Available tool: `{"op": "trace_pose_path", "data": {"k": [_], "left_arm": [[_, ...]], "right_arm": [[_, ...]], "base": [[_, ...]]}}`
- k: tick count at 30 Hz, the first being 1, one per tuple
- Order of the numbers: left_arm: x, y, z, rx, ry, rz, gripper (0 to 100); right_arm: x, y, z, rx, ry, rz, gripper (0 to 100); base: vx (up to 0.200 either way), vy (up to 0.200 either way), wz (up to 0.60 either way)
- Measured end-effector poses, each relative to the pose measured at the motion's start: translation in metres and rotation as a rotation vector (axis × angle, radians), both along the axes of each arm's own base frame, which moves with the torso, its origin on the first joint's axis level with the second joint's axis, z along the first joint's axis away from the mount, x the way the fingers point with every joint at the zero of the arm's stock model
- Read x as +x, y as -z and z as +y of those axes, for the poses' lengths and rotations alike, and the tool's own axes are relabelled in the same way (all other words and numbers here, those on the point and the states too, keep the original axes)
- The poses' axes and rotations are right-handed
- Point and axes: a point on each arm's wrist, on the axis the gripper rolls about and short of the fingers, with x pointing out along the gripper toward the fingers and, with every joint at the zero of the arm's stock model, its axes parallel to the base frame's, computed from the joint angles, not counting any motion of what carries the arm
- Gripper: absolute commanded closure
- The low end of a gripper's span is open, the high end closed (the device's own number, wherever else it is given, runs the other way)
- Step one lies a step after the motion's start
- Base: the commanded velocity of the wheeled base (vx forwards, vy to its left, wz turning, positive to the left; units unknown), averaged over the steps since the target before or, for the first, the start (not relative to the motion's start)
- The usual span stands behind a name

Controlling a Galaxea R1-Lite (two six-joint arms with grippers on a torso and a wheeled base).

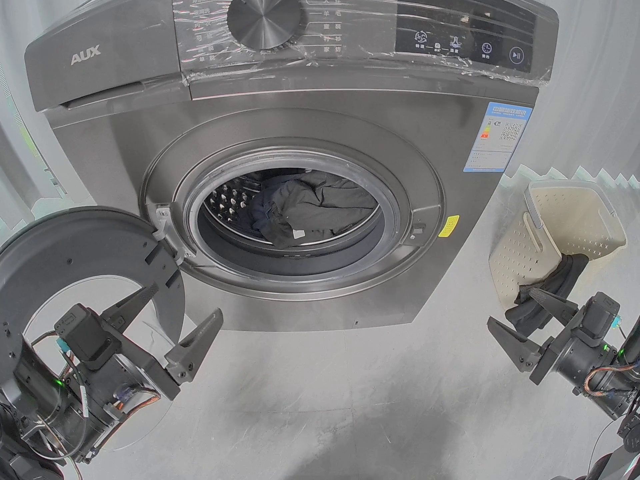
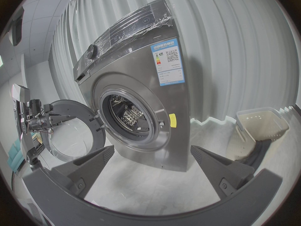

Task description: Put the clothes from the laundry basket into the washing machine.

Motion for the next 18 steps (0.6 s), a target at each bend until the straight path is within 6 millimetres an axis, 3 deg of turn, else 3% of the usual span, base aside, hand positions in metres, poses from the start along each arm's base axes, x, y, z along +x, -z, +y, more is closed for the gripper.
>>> {"op": "trace_pose_path", "data": {"k": [16, 18], "left_arm": [[-0.027, -0.006, 0.027, 0.081, -0.041, 0.019, 0], [-0.032, -0.005, 0.031, 0.098, -0.048, 0.035, 0]], "right_arm": [[-0.042, 0.002, -0.03, -0.074, 0.084, 0.099, 0], [-0.048, 0.004, -0.035, -0.082, 0.099, 0.114, 0]], "base": [[-0.2, 0.0, 0.0], [0.0, 0.0, 0.0]]}}
